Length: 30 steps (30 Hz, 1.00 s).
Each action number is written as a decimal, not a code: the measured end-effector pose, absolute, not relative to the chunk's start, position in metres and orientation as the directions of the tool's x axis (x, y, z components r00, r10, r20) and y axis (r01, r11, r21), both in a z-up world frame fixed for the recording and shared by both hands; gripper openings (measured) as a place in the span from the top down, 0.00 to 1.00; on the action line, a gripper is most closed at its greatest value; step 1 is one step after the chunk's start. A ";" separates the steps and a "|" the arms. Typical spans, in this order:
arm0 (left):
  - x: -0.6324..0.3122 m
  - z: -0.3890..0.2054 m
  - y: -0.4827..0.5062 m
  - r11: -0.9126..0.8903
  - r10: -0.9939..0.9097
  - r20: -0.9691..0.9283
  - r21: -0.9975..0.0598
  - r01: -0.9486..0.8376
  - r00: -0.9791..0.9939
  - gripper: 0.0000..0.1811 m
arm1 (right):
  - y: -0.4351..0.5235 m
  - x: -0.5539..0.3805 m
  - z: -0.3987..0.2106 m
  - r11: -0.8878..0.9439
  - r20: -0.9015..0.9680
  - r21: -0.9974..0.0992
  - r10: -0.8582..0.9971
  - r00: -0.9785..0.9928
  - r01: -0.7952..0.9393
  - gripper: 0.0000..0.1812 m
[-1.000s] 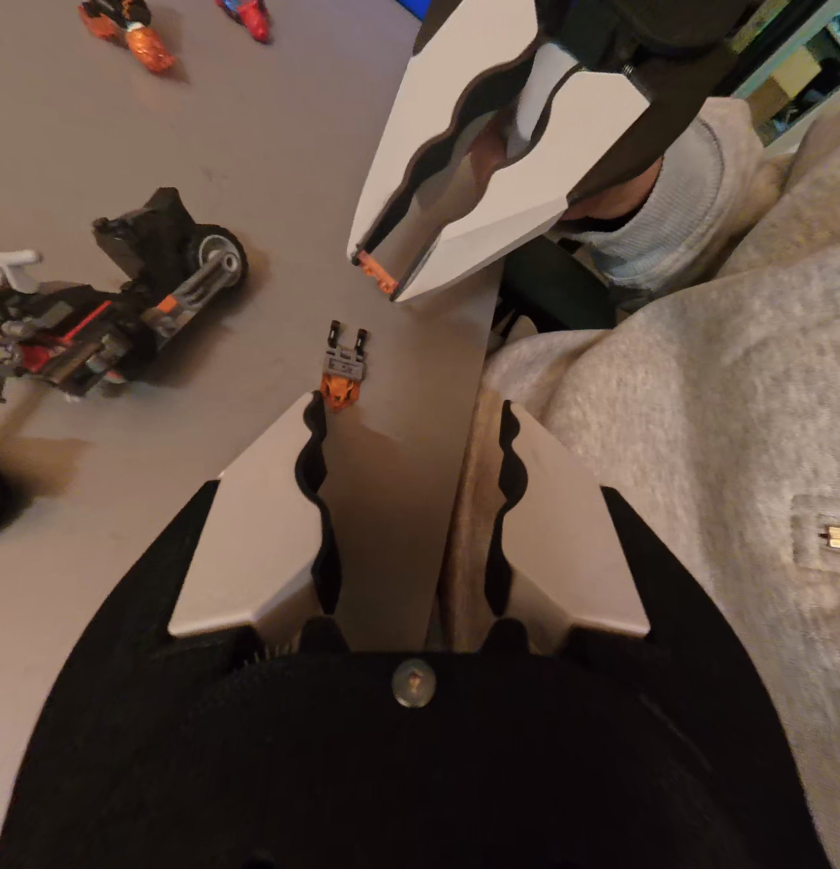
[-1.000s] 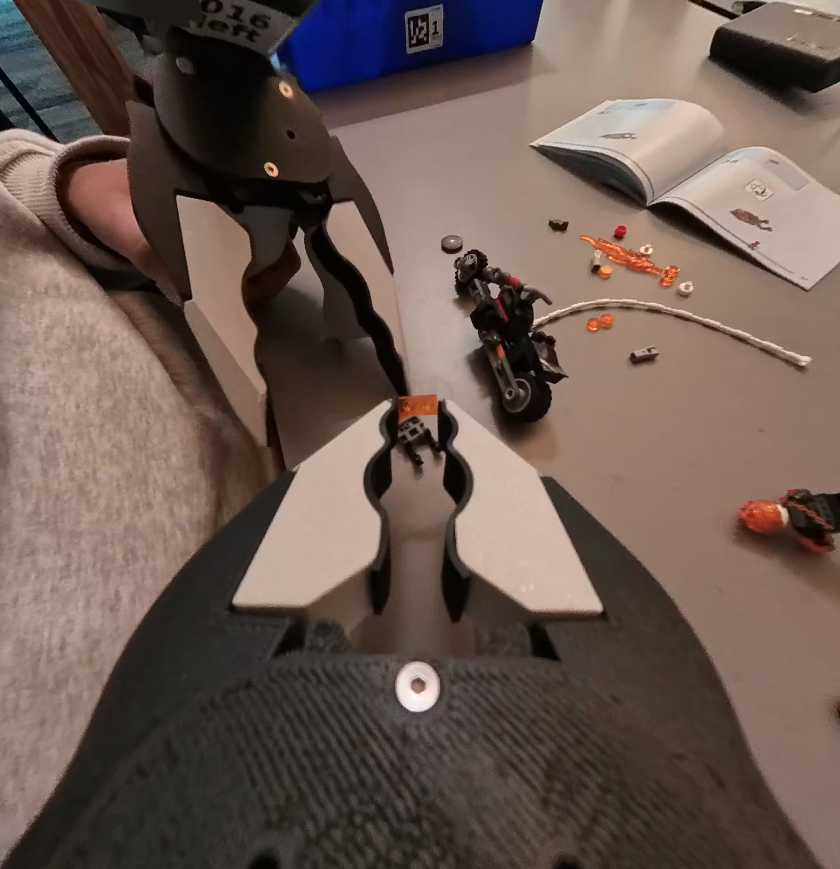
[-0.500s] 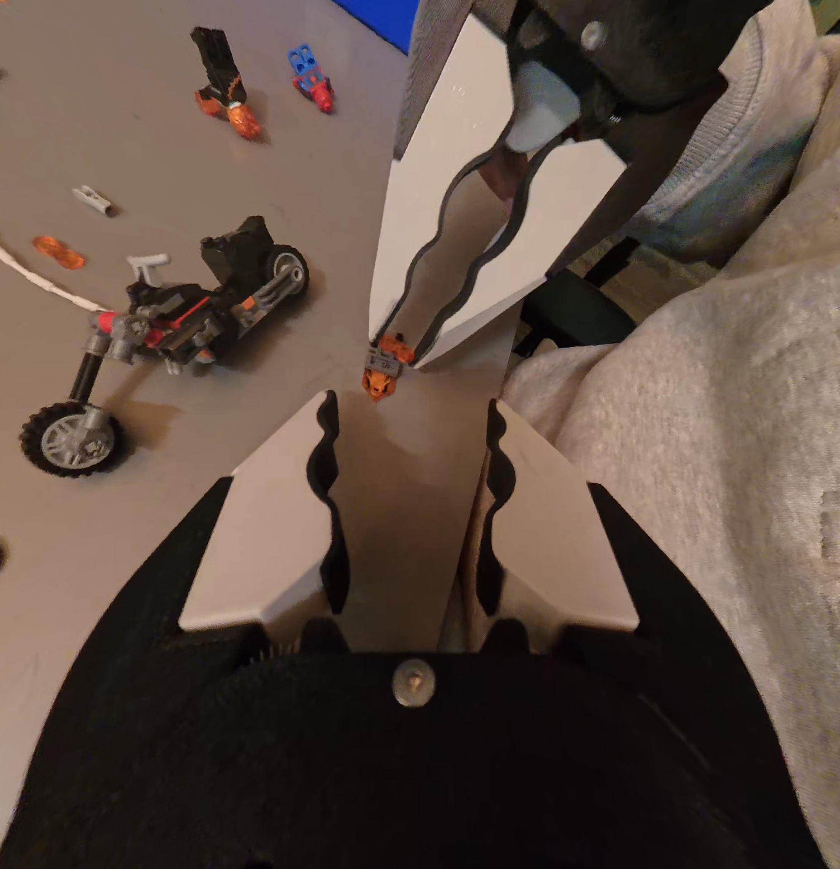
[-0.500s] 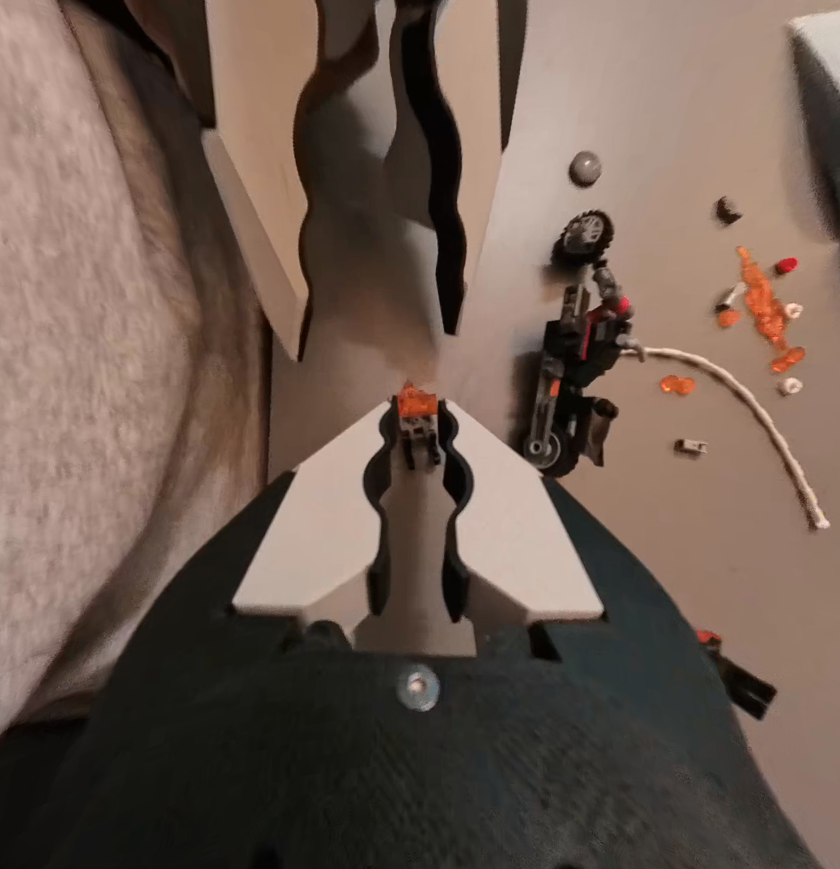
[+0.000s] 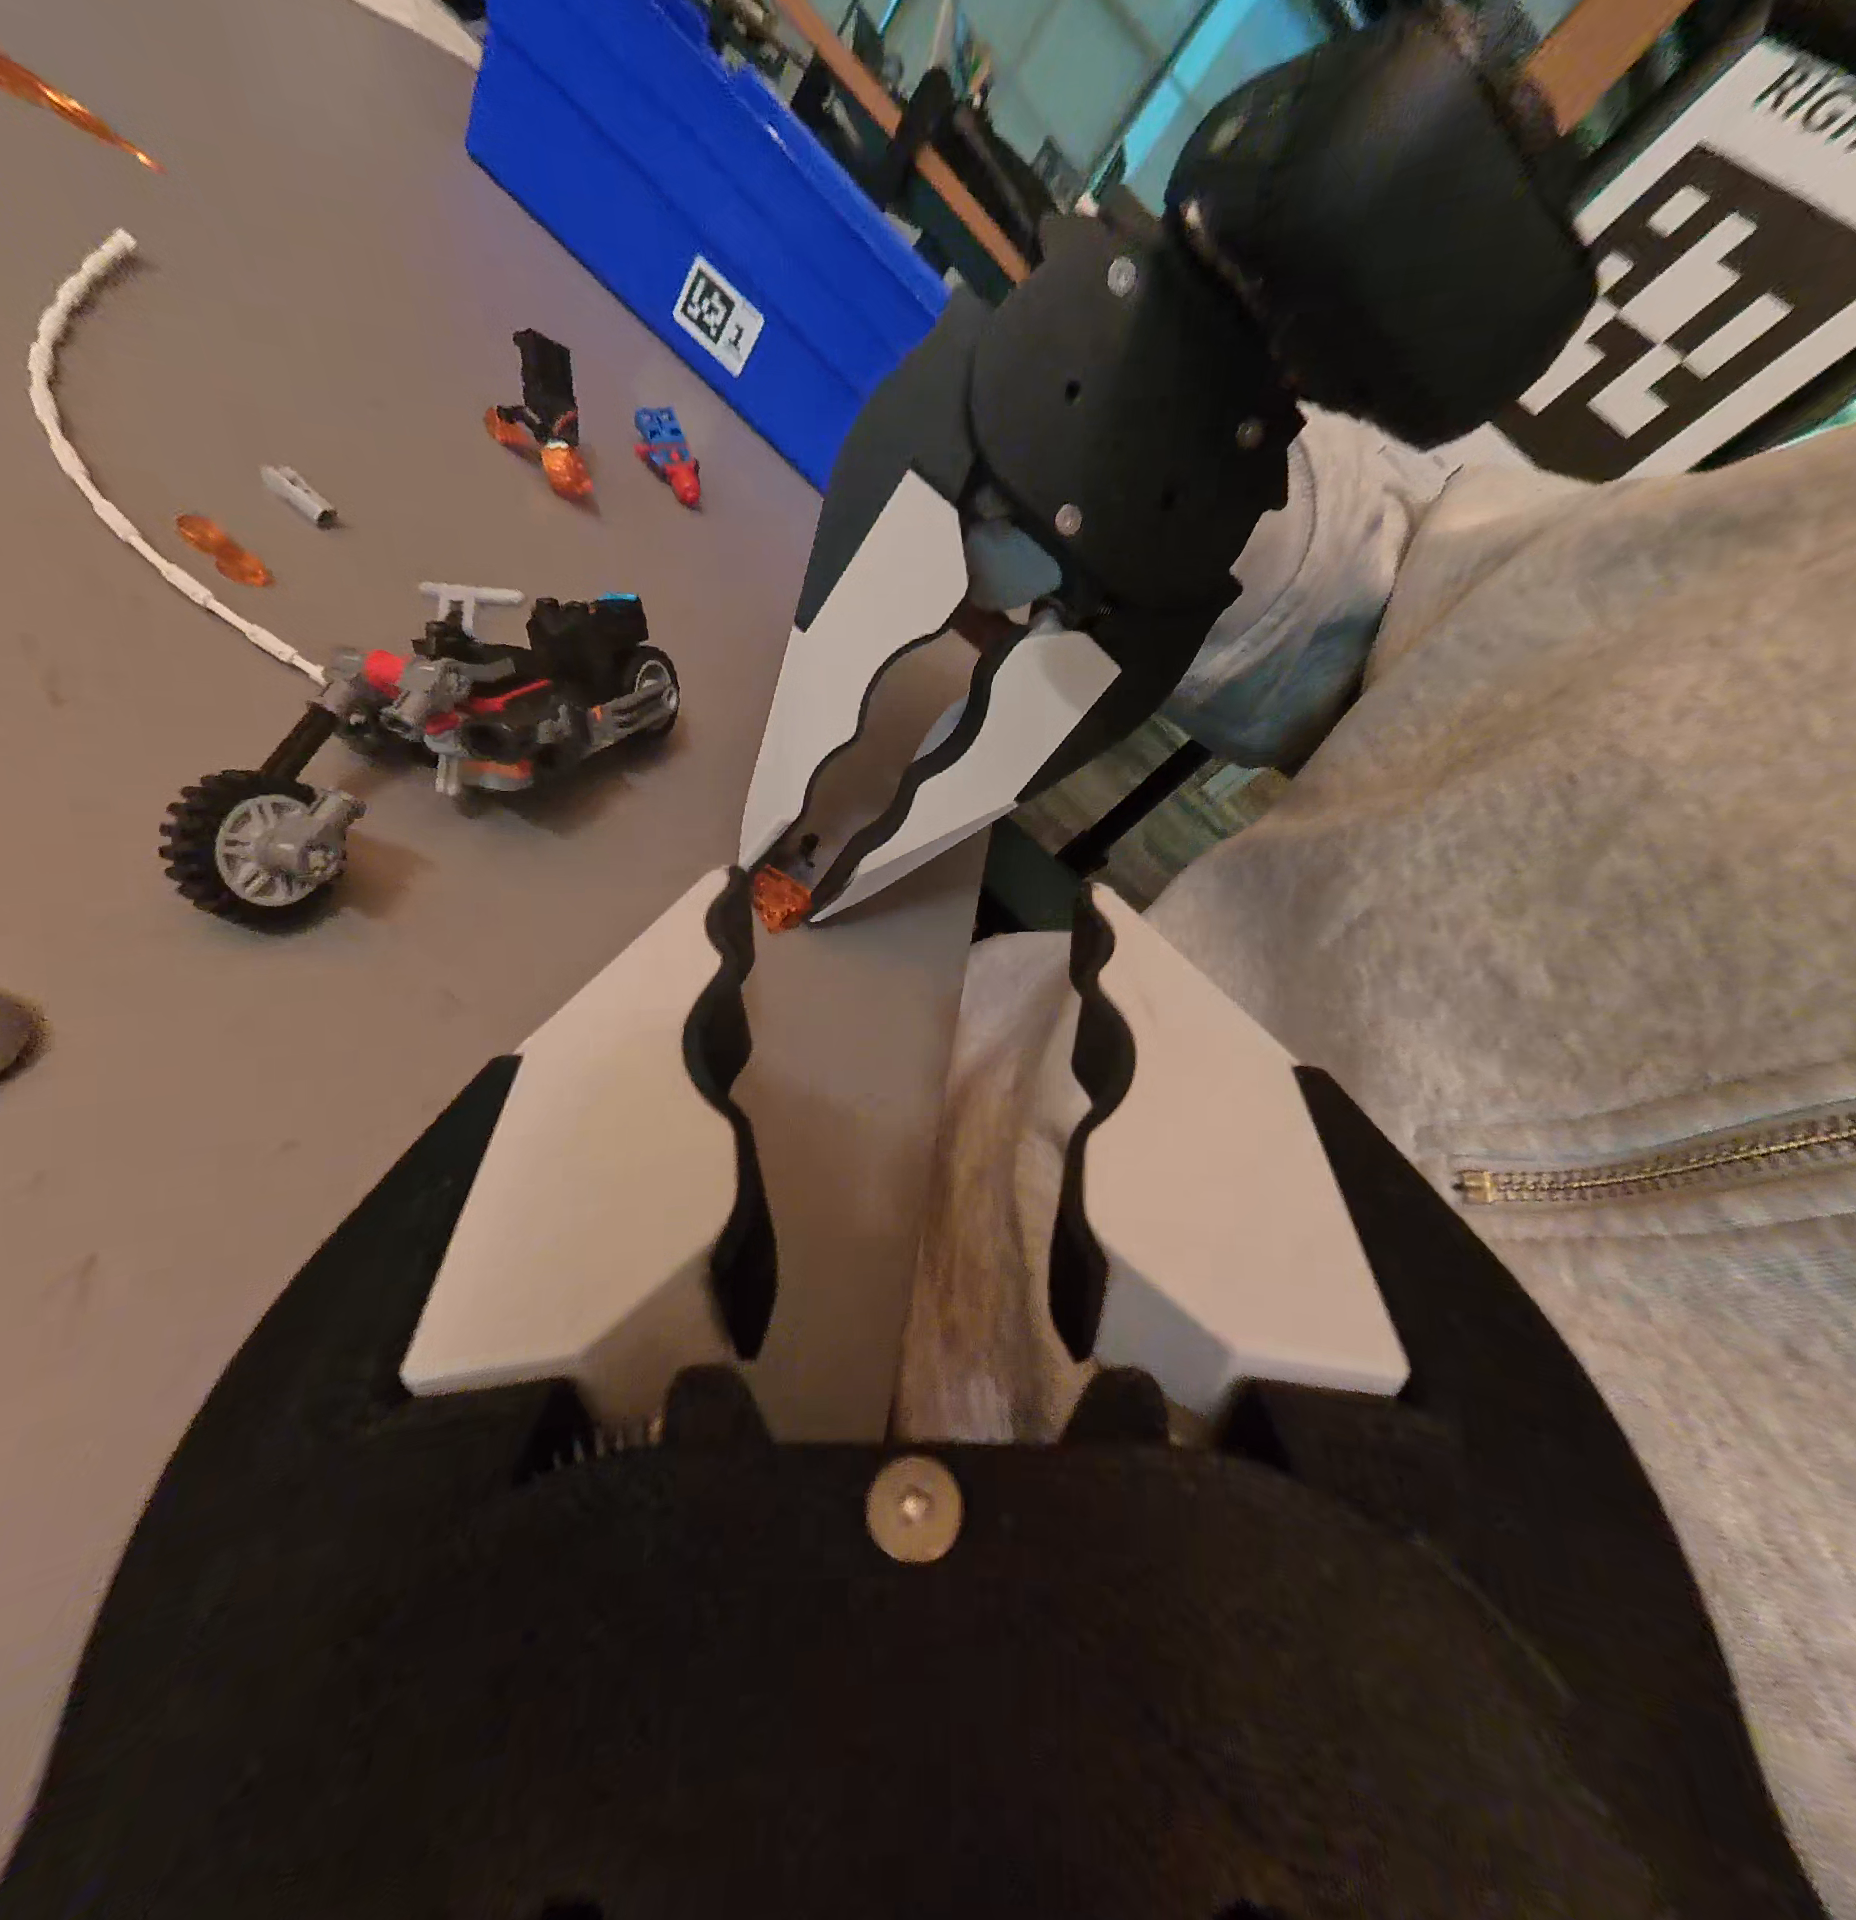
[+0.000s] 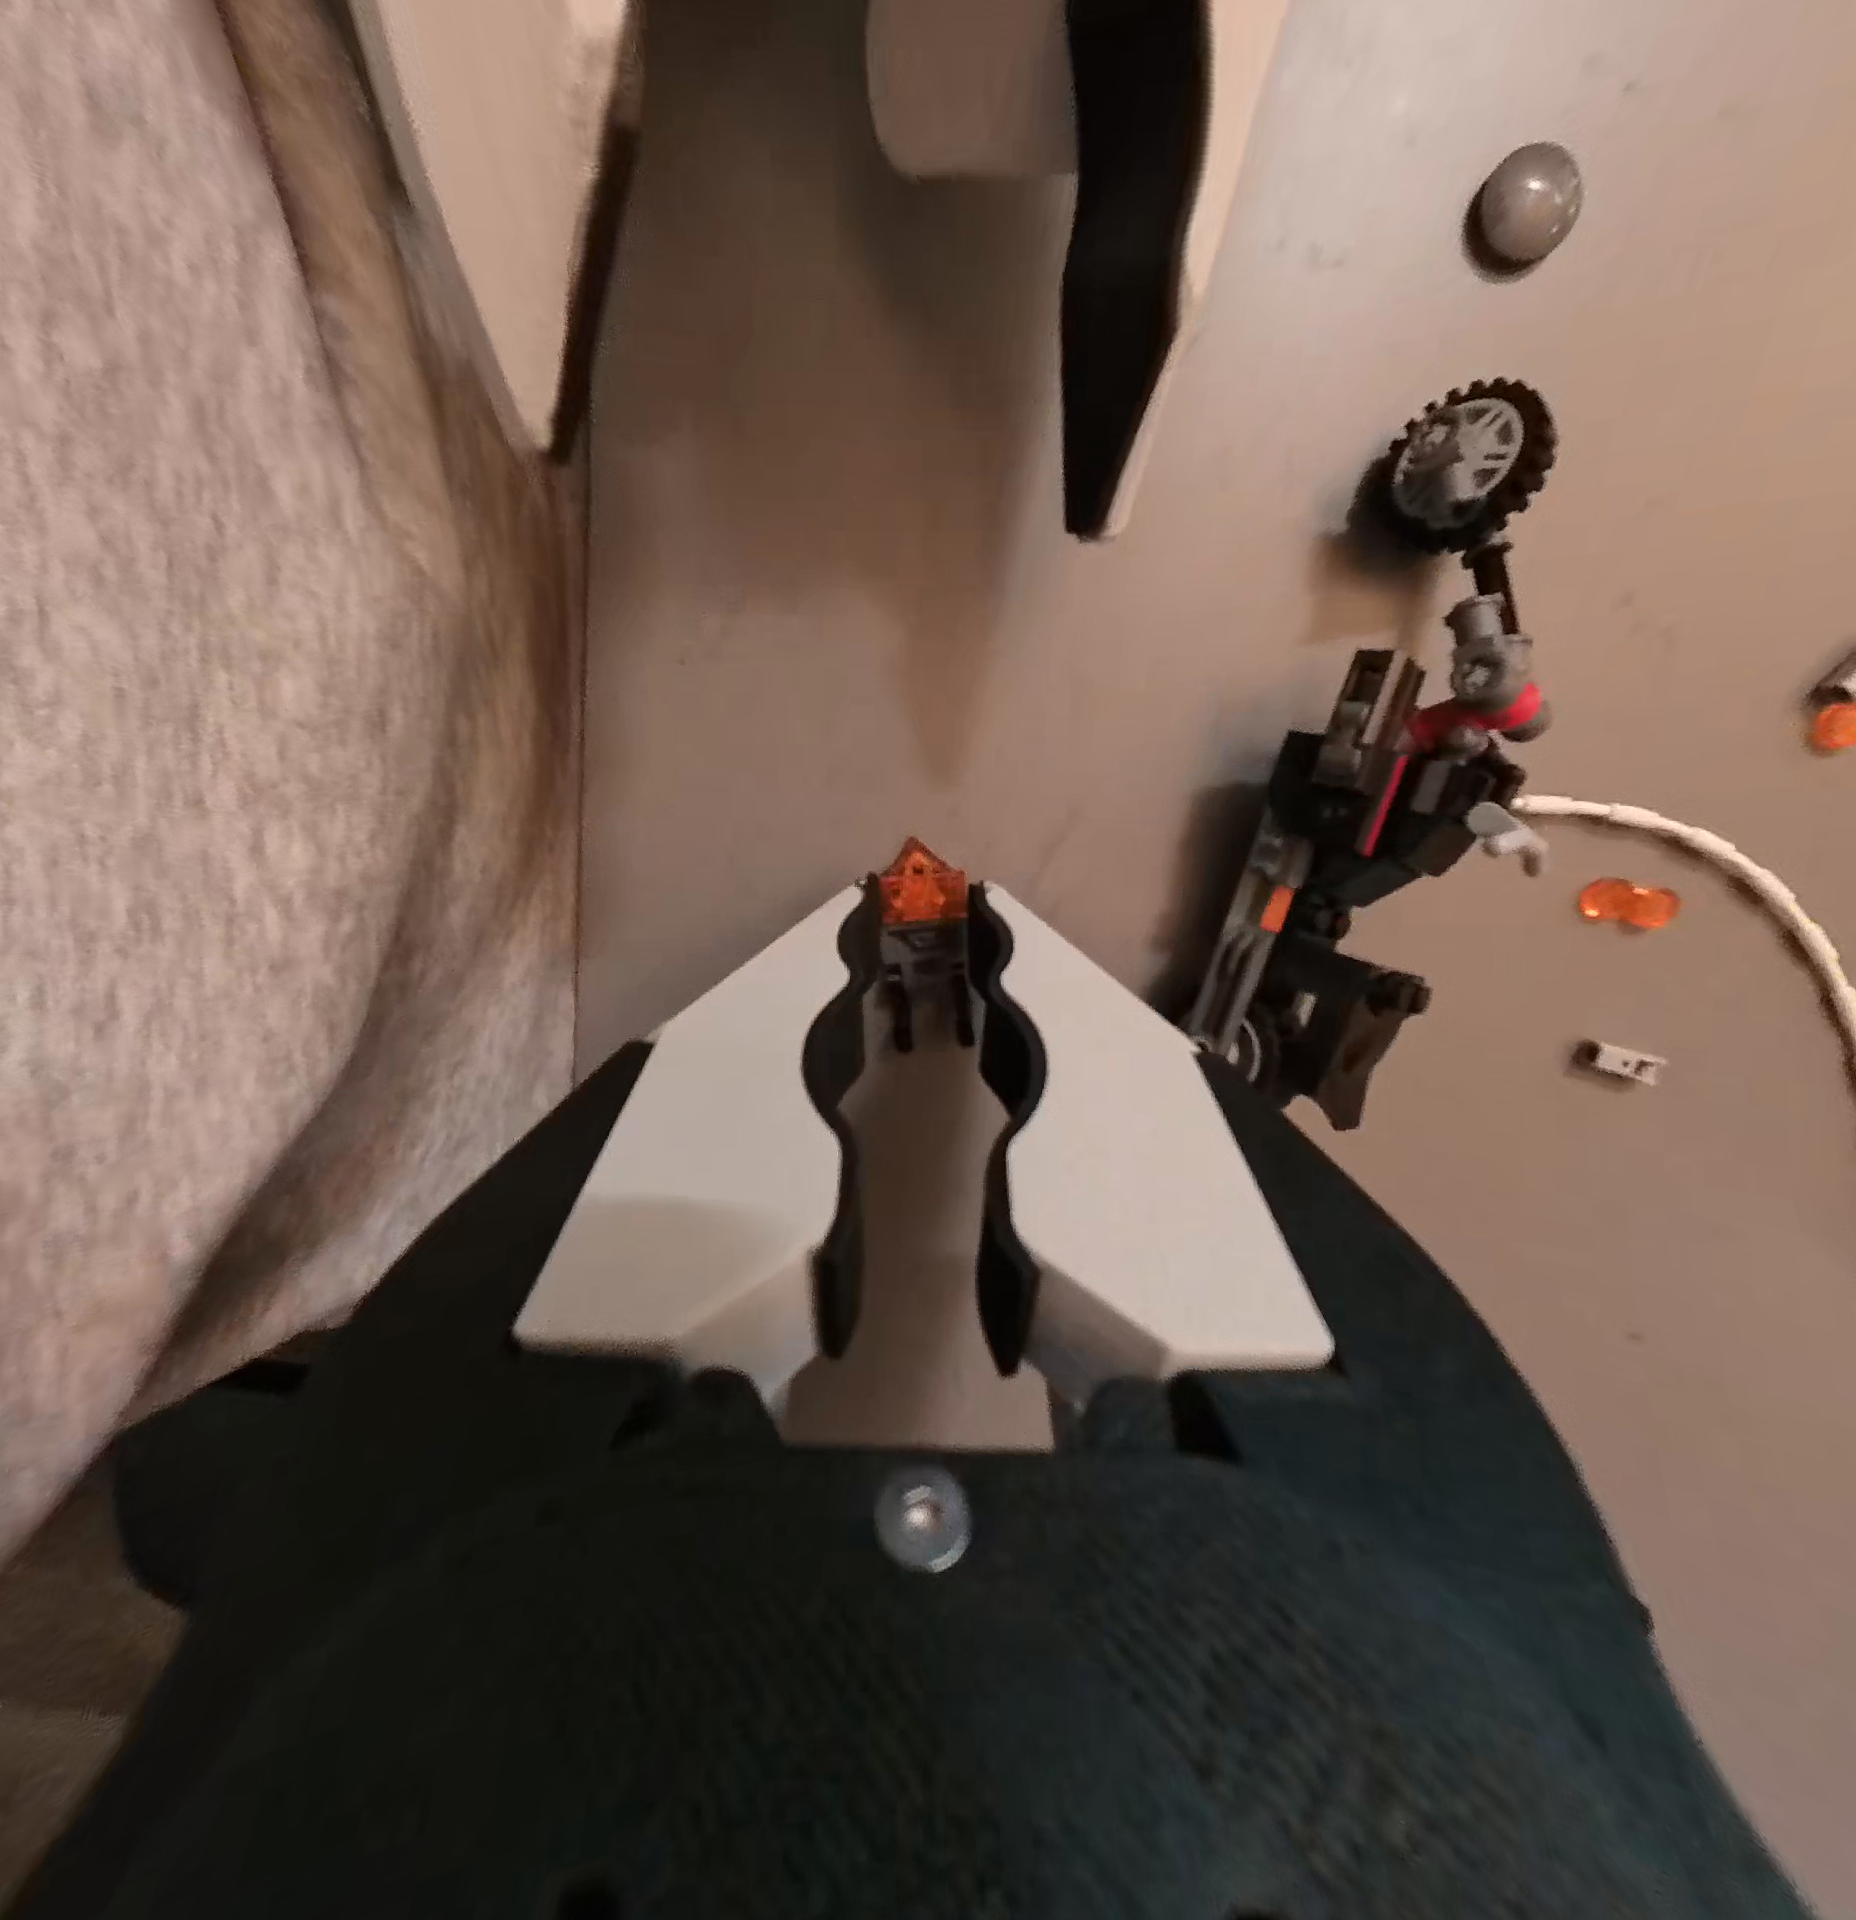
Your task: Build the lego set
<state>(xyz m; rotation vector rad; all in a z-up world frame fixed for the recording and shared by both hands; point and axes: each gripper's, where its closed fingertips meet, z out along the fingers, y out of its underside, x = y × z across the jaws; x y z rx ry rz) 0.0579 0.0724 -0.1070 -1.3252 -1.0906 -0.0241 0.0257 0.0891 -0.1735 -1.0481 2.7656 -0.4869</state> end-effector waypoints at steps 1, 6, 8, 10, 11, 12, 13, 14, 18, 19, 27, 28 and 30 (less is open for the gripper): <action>0.058 -0.106 0.071 0.328 0.540 0.648 -0.750 0.575 0.537 0.67 | 0.089 0.026 -0.174 0.704 -0.022 -0.346 -0.667 -0.745 -0.620 0.92; 0.058 -0.104 0.069 0.356 0.515 0.669 -0.736 0.576 0.536 0.67 | 0.088 0.025 -0.175 0.706 -0.020 -0.316 -0.673 -0.739 -0.634 0.91; 0.058 -0.104 0.068 0.363 0.505 0.678 -0.728 0.581 0.534 0.67 | 0.088 0.025 -0.175 0.703 -0.012 -0.305 -0.677 -0.736 -0.642 0.90; 0.058 -0.104 0.068 0.372 0.497 0.684 -0.724 0.581 0.534 0.67 | 0.088 0.024 -0.175 0.702 -0.005 -0.296 -0.679 -0.734 -0.648 0.88; 0.058 -0.103 0.067 0.375 0.494 0.686 -0.722 0.581 0.534 0.67 | 0.088 0.024 -0.175 0.700 -0.001 -0.292 -0.682 -0.732 -0.652 0.88; 0.058 -0.103 0.067 0.377 0.492 0.687 -0.722 0.580 0.534 0.67 | 0.088 0.025 -0.174 0.697 0.000 -0.290 -0.685 -0.729 -0.656 0.88; 0.058 -0.103 0.067 0.379 0.491 0.688 -0.721 0.580 0.535 0.67 | 0.088 0.025 -0.174 0.694 0.001 -0.291 -0.688 -0.725 -0.659 0.88; 0.058 -0.103 0.067 0.380 0.489 0.689 -0.721 0.580 0.535 0.67 | 0.088 0.027 -0.173 0.689 -0.001 -0.293 -0.693 -0.721 -0.662 0.88; 0.058 -0.103 0.067 0.383 0.484 0.692 -0.717 0.582 0.535 0.67 | 0.088 0.029 -0.172 0.669 0.005 -0.289 -0.714 -0.700 -0.685 0.89; 0.058 -0.103 0.067 0.383 0.481 0.694 -0.716 0.584 0.535 0.67 | 0.088 0.028 -0.173 0.671 0.008 -0.278 -0.714 -0.700 -0.687 0.89; 0.059 -0.103 0.067 0.389 0.470 0.702 -0.709 0.588 0.535 0.67 | 0.091 0.027 -0.174 0.668 -0.010 -0.249 -0.726 -0.688 -0.702 0.97; 0.059 -0.103 0.067 0.392 0.468 0.704 -0.707 0.589 0.534 0.67 | 0.091 0.026 -0.173 0.667 -0.008 -0.249 -0.726 -0.687 -0.702 0.97; 0.058 -0.102 0.066 0.396 0.463 0.709 -0.703 0.591 0.533 0.66 | 0.091 0.026 -0.172 0.668 -0.009 -0.252 -0.726 -0.688 -0.701 0.95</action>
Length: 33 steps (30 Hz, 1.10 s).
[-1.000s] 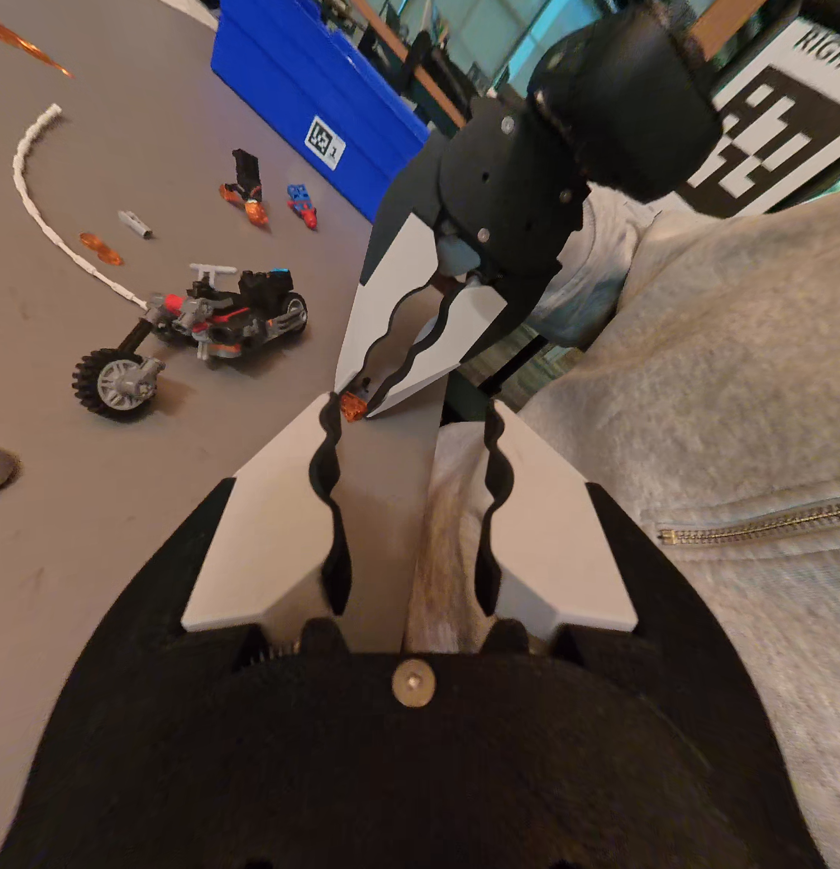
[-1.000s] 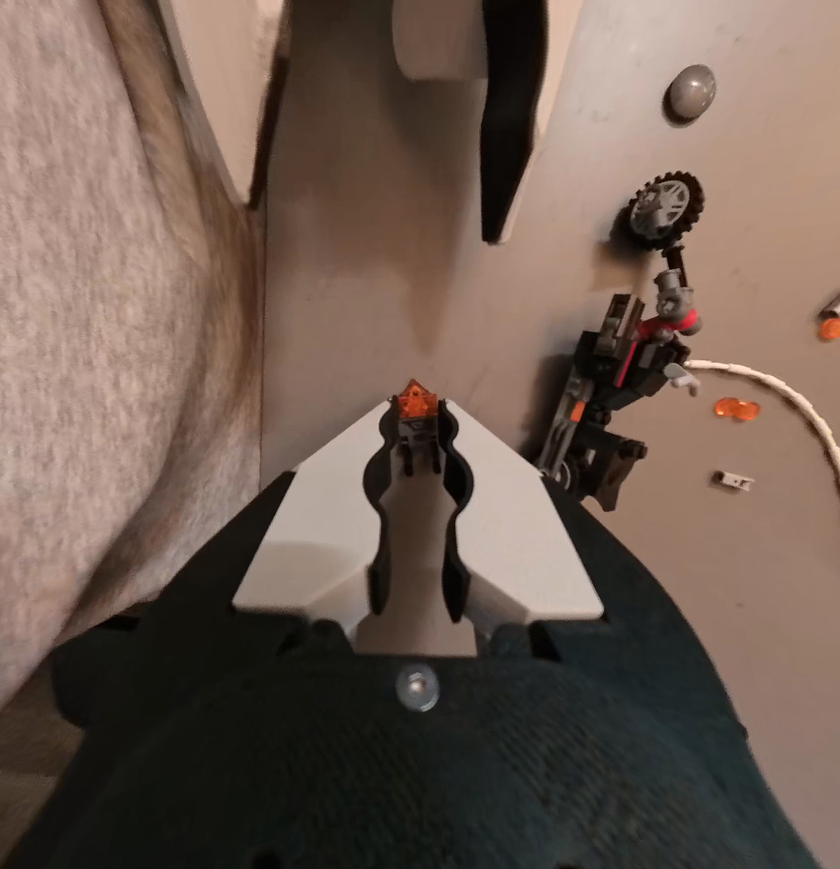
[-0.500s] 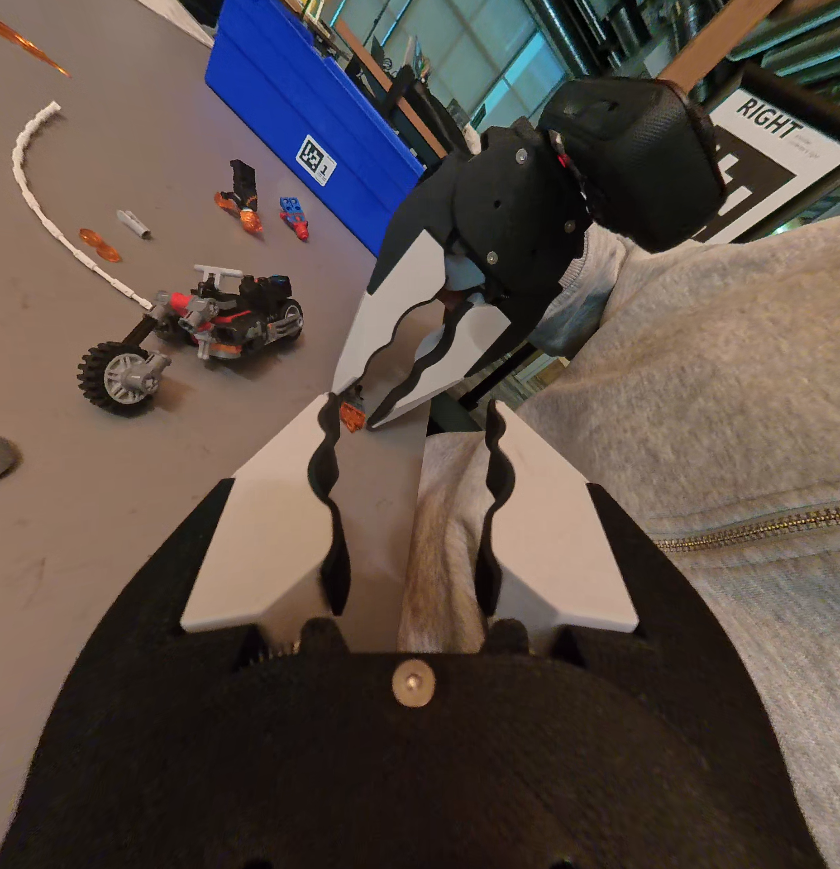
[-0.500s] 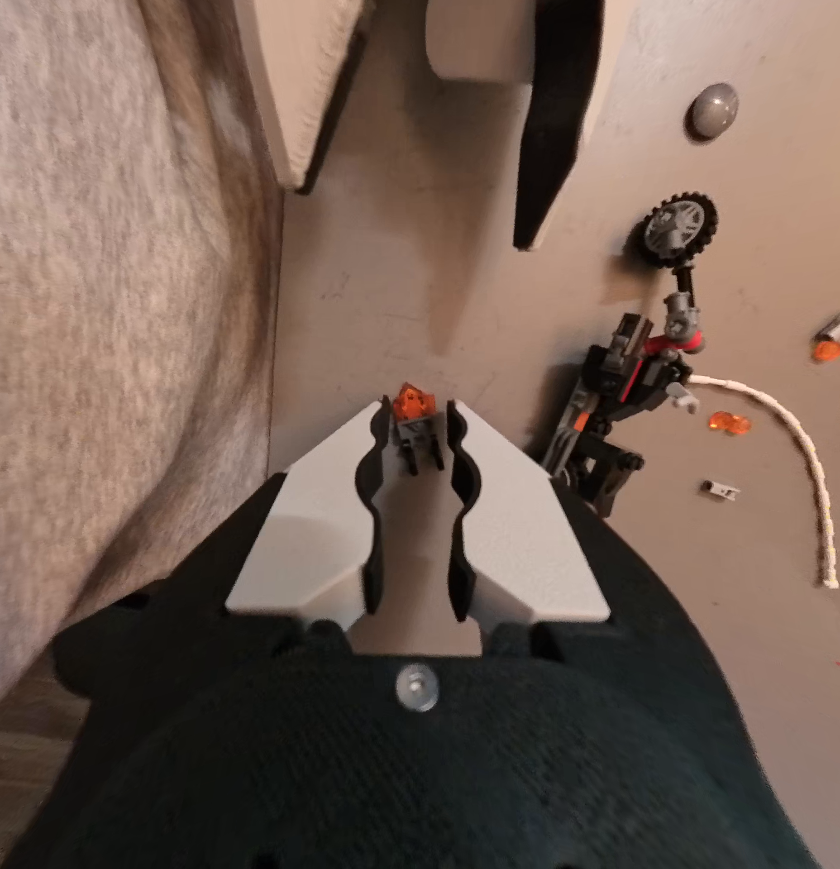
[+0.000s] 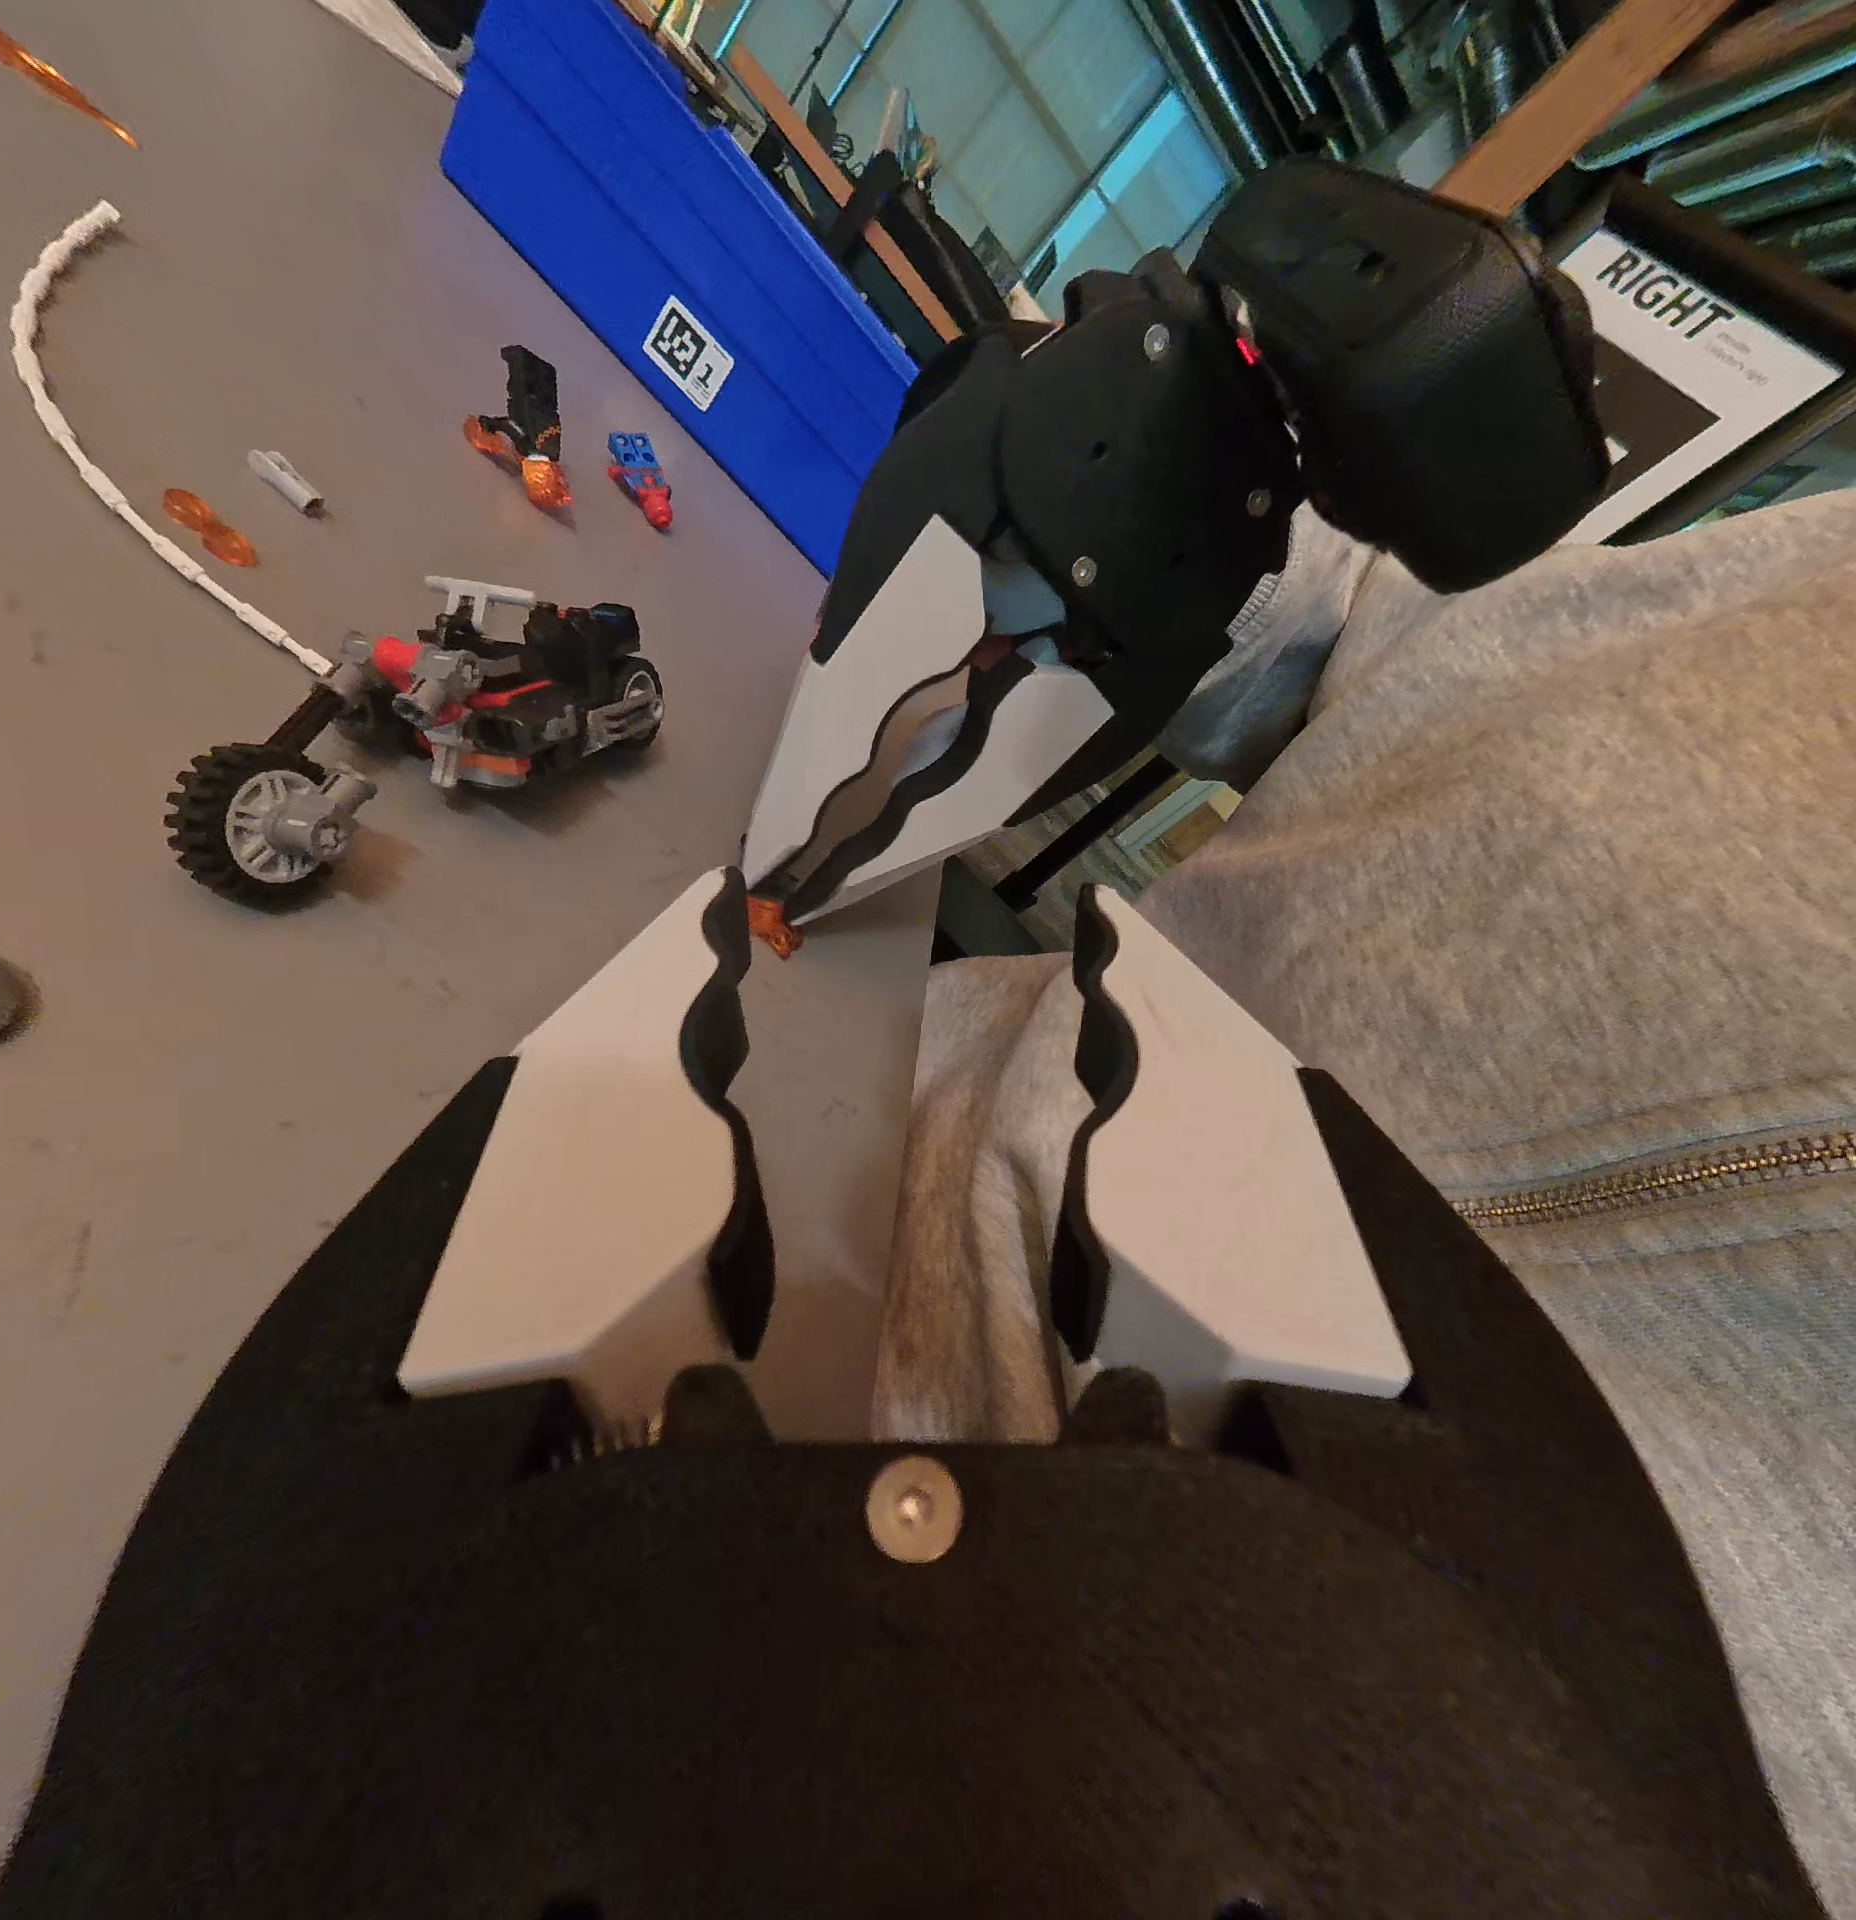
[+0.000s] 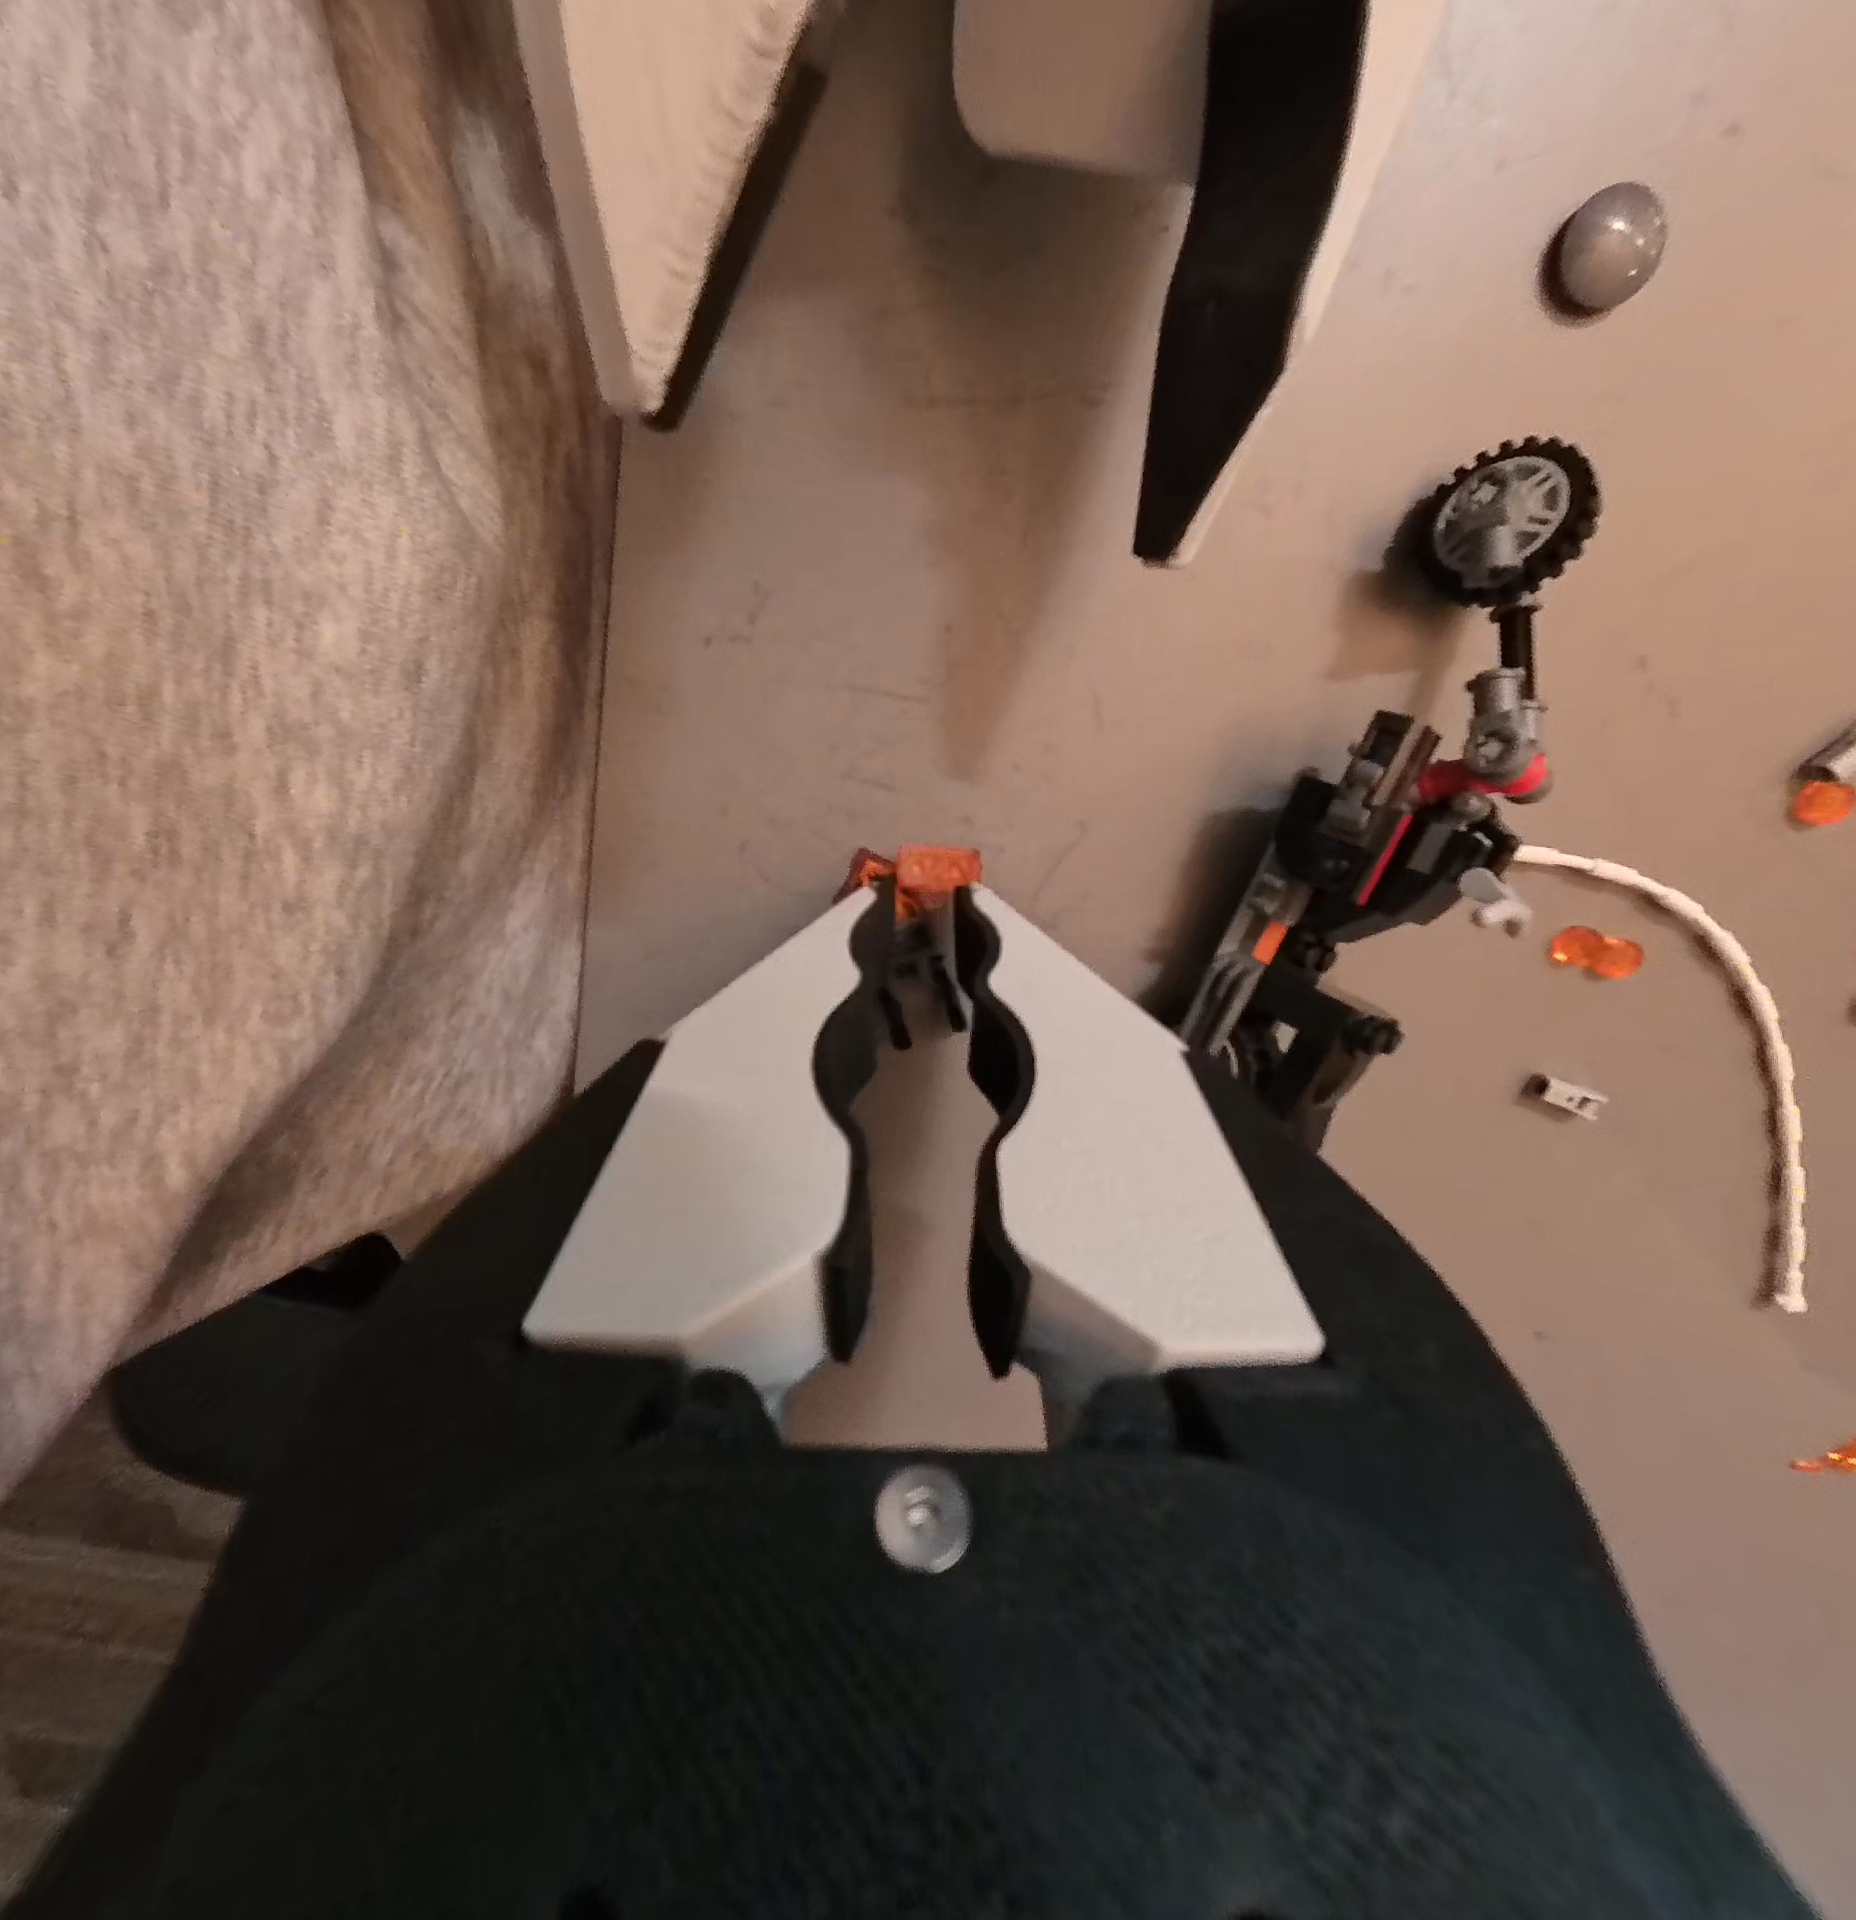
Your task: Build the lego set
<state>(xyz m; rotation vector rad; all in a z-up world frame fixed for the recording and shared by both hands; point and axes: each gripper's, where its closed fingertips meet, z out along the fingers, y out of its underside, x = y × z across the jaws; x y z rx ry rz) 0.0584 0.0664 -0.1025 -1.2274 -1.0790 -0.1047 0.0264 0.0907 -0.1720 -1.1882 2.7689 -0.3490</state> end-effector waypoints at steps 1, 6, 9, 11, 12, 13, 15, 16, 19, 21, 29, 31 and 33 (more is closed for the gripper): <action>0.058 -0.102 0.066 0.398 0.461 0.710 -0.701 0.591 0.532 0.66 | 0.091 0.027 -0.171 0.670 -0.013 -0.254 -0.724 -0.690 -0.698 0.94; 0.058 -0.102 0.065 0.406 0.455 0.714 -0.698 0.590 0.532 0.66 | 0.088 0.028 -0.170 0.680 -0.034 -0.269 -0.715 -0.699 -0.682 0.91; 0.058 -0.101 0.065 0.409 0.452 0.716 -0.697 0.589 0.532 0.66 | 0.086 0.028 -0.172 0.696 -0.042 -0.271 -0.699 -0.714 -0.665 0.90; 0.058 -0.101 0.065 0.411 0.450 0.717 -0.695 0.590 0.532 0.66 | 0.085 0.028 -0.173 0.711 -0.055 -0.268 -0.684 -0.727 -0.650 0.89; 0.058 -0.101 0.065 0.412 0.449 0.718 -0.694 0.590 0.531 0.66 | 0.085 0.028 -0.173 0.718 -0.060 -0.264 -0.678 -0.732 -0.644 0.89; 0.058 -0.101 0.065 0.414 0.448 0.719 -0.693 0.590 0.531 0.66 | 0.086 0.028 -0.174 0.725 -0.063 -0.259 -0.672 -0.737 -0.639 0.89; 0.058 -0.101 0.064 0.417 0.445 0.722 -0.691 0.591 0.530 0.66 | 0.086 0.027 -0.174 0.739 -0.064 -0.250 -0.658 -0.751 -0.626 0.90; 0.058 -0.101 0.064 0.418 0.444 0.723 -0.690 0.591 0.530 0.66 | 0.087 0.027 -0.174 0.748 -0.070 -0.251 -0.646 -0.760 -0.614 0.89; 0.058 -0.101 0.064 0.421 0.440 0.726 -0.687 0.592 0.529 0.66 | 0.086 0.030 -0.174 0.787 -0.099 -0.261 -0.598 -0.795 -0.560 0.89; 0.058 -0.100 0.064 0.424 0.437 0.728 -0.684 0.593 0.528 0.66 | 0.085 0.029 -0.173 0.809 -0.093 -0.268 -0.562 -0.822 -0.522 0.90; 0.058 -0.100 0.063 0.428 0.435 0.730 -0.683 0.592 0.528 0.66 | 0.087 0.018 -0.171 0.913 0.011 -0.227 -0.347 -0.938 -0.340 0.91; 0.058 -0.100 0.062 0.432 0.432 0.732 -0.681 0.592 0.527 0.66 | 0.088 0.018 -0.171 0.914 0.050 -0.234 -0.328 -0.943 -0.330 0.90; 0.058 -0.099 0.062 0.437 0.427 0.734 -0.679 0.590 0.528 0.66 | 0.088 0.020 -0.169 0.918 0.054 -0.255 -0.299 -0.953 -0.303 0.87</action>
